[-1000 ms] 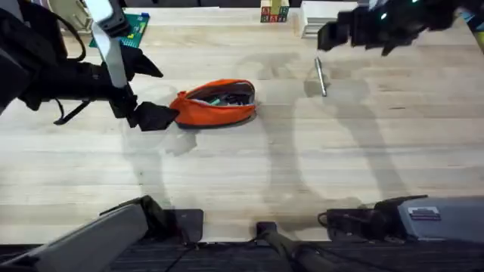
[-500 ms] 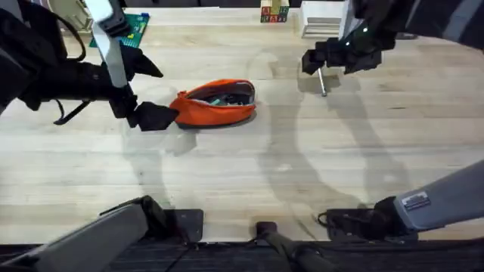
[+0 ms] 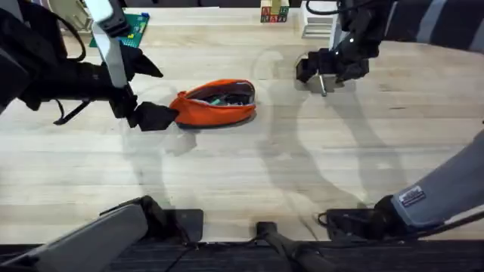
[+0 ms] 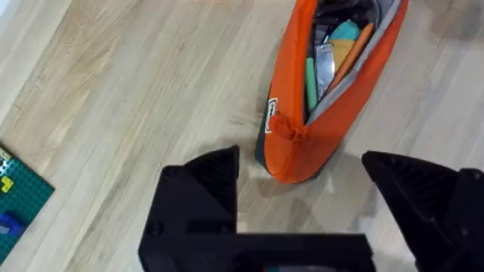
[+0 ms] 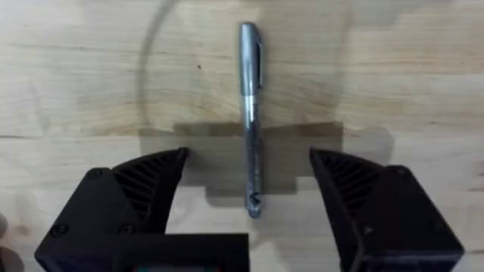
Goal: Unzip the bag, pick up the pens from the table one at a time and place them inside, then zip the bag closed.
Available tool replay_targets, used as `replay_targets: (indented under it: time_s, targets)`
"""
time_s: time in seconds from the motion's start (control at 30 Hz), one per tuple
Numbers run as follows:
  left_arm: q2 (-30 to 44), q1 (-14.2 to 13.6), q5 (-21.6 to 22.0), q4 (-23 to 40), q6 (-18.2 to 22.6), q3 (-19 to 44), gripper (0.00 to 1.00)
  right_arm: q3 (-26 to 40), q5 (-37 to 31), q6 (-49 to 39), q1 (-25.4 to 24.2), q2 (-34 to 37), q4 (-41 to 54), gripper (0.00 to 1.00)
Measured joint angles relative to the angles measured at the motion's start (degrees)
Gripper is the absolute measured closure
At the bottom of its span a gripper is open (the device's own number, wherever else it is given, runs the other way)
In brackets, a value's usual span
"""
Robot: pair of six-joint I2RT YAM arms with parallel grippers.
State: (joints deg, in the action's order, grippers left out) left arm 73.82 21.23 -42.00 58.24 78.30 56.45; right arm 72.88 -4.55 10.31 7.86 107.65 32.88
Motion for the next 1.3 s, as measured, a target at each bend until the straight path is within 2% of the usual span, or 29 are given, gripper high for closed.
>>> replay_targets:
  time_s: [0.1, 0.13, 0.27, 0.33, 0.37, 0.7, 0.97, 1.1, 1.3]
  targets:
    - [0.00, 0.00, 0.00, 0.00, 0.00, 0.00, 0.007, -0.11, 0.08, 0.24, 0.00, -0.02, -0.23, 0.035]
    - [0.00, 0.00, 0.00, -0.04, 0.00, 0.00, 0.007, -0.31, -0.33, 0.30, -0.13, -0.02, -0.39, 0.140]
    - [0.00, 0.00, 0.02, -0.02, 0.00, 0.00, 0.008, -0.37, -0.60, 0.43, -0.28, -0.03, -0.80, 0.709]
    - [0.00, 0.00, 0.02, -0.04, 0.00, 0.00, 0.008, -0.37, -0.71, 0.52, -0.31, -0.02, -0.94, 0.914]
    - [0.00, 0.00, 0.00, -0.02, 0.00, 0.00, 0.008, -0.35, -0.75, 0.63, -0.36, -0.06, -1.15, 0.947]
    - [0.00, 0.00, 0.02, -0.04, 0.00, 0.00, 0.008, -1.17, 0.14, 0.63, -0.37, -1.18, -0.68, 0.965]
    - [0.00, 0.00, 0.00, -0.04, 0.00, 0.00, 0.008, -2.40, 1.18, -2.16, 0.48, -9.92, 0.02, 0.968]
    - [0.00, 0.00, 0.00, -0.04, 0.00, 0.00, 0.008, -2.40, 1.18, -5.63, 2.94, -16.17, -0.38, 0.968]
    - [0.00, 0.00, 0.00, -0.07, 0.00, 0.00, 0.008, -2.40, 1.20, -14.39, 10.04, -24.09, -1.60, 0.967]
